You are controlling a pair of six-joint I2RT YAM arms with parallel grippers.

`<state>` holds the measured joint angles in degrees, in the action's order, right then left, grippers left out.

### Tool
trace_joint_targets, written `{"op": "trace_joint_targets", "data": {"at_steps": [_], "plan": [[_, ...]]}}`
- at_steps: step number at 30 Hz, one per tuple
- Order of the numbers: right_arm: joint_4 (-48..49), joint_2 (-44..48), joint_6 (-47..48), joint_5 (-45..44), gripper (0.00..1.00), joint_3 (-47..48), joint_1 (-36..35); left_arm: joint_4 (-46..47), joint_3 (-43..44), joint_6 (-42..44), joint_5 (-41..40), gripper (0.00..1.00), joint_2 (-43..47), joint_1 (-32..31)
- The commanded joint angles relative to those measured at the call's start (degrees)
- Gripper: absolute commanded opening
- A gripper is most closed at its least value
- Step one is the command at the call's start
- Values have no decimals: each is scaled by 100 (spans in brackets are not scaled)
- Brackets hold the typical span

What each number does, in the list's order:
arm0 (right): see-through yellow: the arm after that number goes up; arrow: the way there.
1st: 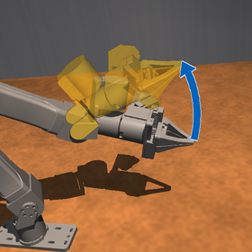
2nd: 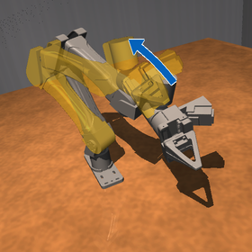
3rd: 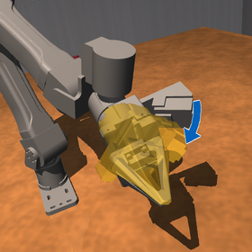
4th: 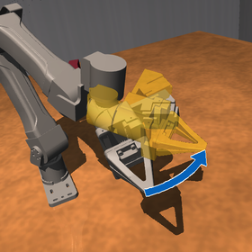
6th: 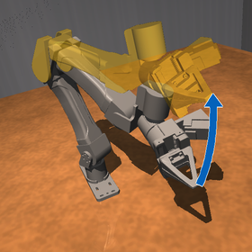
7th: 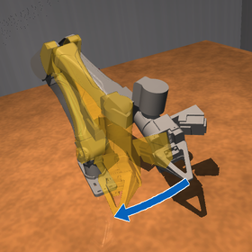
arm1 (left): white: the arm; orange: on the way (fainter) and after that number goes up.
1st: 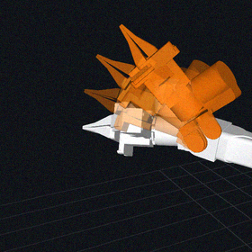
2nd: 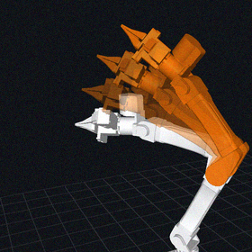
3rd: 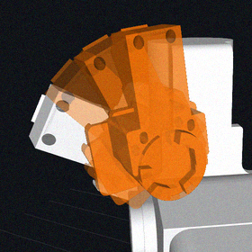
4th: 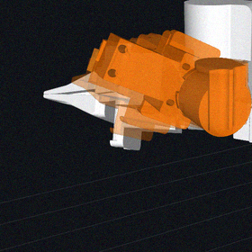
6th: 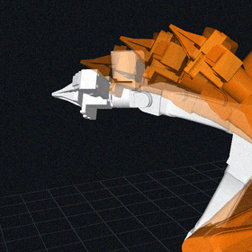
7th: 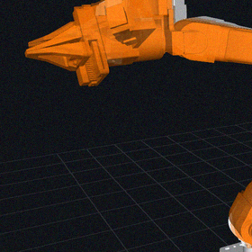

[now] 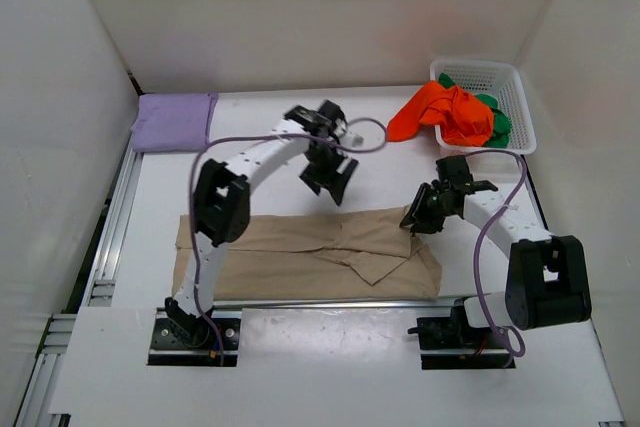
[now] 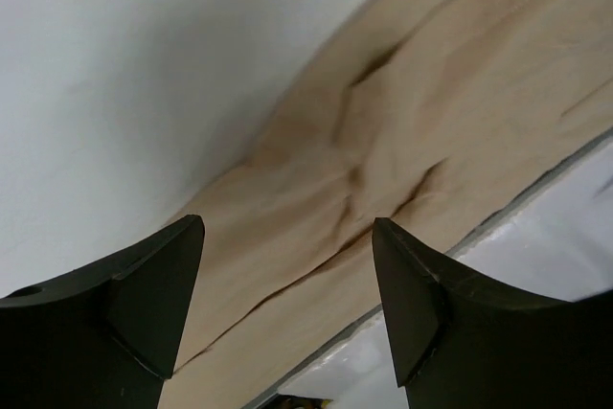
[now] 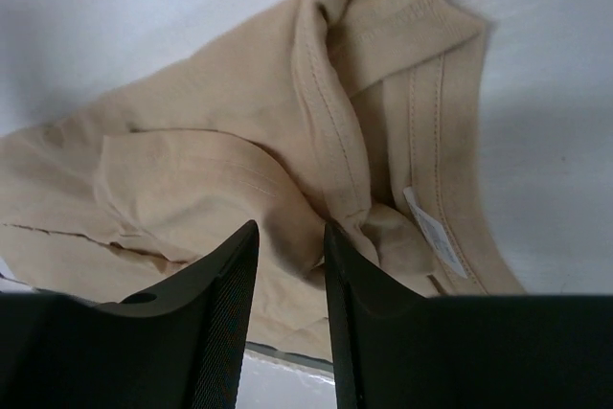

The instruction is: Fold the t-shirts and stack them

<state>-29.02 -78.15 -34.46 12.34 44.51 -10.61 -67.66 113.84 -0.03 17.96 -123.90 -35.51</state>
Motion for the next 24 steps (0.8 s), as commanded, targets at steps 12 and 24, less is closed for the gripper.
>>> {"op": "trace_joint_targets", "data": {"at_steps": [12, 24], "plan": [[238, -25, -96, 50, 17, -180, 6, 244, 533, 3, 385, 69, -995, -1125], [1230, 958, 71, -354, 0, -1049, -46, 499, -2, 3, -37, 10, -540, -1125]]}}
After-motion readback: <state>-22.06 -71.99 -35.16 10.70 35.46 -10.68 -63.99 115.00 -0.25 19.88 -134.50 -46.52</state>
